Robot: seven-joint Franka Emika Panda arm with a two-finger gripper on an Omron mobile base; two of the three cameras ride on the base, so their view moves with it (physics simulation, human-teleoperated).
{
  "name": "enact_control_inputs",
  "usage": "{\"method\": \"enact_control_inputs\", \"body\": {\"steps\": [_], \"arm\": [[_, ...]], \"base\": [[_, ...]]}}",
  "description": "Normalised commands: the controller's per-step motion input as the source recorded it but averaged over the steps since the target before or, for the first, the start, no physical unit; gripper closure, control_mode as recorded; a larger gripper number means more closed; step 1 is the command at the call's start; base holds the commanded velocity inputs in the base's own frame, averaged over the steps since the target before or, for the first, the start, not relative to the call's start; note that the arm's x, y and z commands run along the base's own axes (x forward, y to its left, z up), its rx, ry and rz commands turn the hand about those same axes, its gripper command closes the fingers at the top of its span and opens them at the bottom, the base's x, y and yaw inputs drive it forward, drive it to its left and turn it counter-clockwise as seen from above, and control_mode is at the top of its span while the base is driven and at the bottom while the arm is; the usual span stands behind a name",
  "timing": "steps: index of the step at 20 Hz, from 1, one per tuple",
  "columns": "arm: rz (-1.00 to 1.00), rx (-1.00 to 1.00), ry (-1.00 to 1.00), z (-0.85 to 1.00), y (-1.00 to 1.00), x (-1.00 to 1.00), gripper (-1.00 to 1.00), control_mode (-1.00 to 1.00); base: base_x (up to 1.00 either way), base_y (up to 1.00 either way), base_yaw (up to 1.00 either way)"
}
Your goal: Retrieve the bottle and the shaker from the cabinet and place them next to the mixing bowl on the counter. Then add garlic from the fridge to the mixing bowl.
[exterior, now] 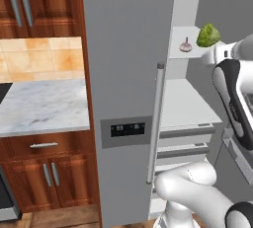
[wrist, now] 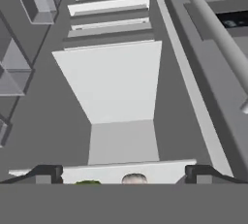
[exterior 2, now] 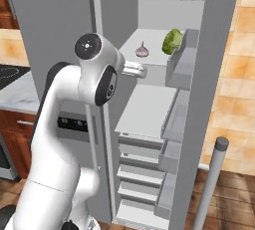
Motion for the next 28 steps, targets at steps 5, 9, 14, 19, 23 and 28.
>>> {"method": "enact_control_inputs", "body": {"steps": [5,9,14,19,23,28], "arm": [[0.00,0.02,0.00,0.10,0.10,0.45,-1.00,-1.00],[-0.01,-0.08,-0.01,0.01,0.06,0.65,-1.00,-1.00],[0.00,-0.02,0.03,0.06,0.06,0.82,-1.00,-1.00],[0.01,0.00,0.18,0.21,0.00,0.69,-1.00,-1.00],[0.05,0.00,0.07,0.03,-0.17,0.52,-1.00,-1.00],[0.06,0.00,0.01,-0.02,-0.27,0.47,-1.00,-1.00]], "base": [[0.00,0.00,0.00],[0.00,0.00,0.00],[0.00,0.00,0.00],[0.00,0.00,0.00],[0.00,0.00,0.00],[0.00,0.00,0.00]]}}
